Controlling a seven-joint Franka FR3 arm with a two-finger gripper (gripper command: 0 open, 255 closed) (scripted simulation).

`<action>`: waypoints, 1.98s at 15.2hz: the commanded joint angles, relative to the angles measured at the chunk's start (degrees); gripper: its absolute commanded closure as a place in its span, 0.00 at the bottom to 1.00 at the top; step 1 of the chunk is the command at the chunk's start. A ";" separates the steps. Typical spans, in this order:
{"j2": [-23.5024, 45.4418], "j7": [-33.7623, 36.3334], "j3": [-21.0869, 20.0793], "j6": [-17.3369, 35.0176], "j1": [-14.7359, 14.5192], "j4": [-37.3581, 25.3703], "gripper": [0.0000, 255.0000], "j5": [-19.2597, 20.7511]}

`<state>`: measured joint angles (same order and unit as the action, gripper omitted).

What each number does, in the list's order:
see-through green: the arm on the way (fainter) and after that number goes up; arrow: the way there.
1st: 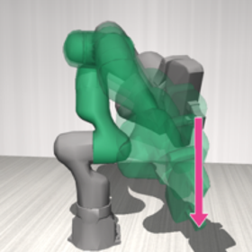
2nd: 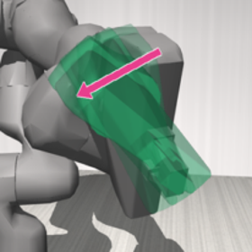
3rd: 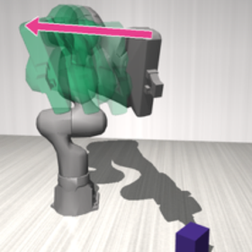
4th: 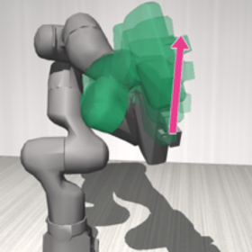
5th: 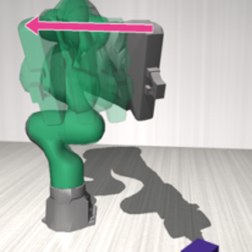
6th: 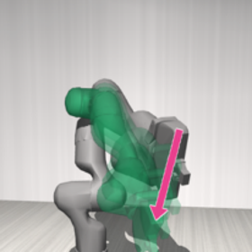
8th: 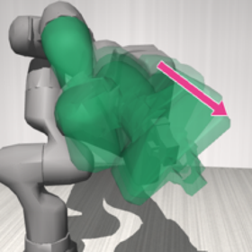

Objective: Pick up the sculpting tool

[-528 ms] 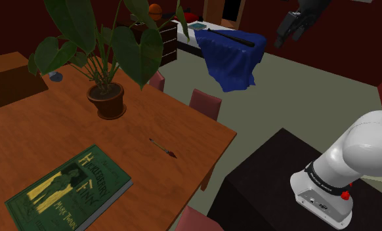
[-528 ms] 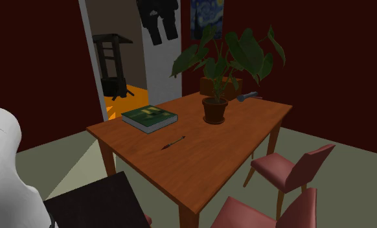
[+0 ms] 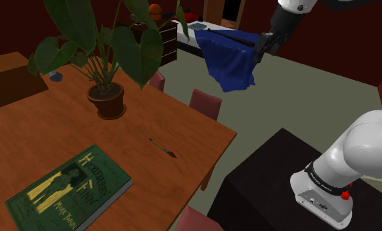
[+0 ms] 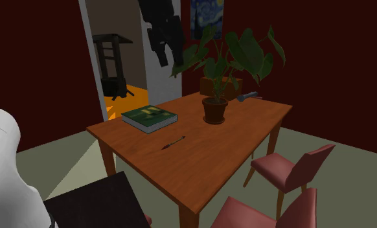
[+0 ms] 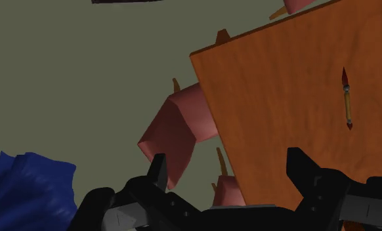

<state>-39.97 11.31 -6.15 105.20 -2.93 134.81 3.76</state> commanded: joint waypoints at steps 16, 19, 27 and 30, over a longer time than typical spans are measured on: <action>27.21 6.76 -8.19 25.39 -3.41 1.38 0.00 -1.04; 33.21 8.46 -9.56 28.97 -3.83 -0.37 0.00 0.19; 49.99 13.97 -11.56 36.18 -6.14 -7.80 0.00 5.95; 56.34 15.89 -11.42 37.94 -7.80 -11.58 0.00 8.32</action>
<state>14.12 26.60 -17.63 142.47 -10.22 124.54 11.26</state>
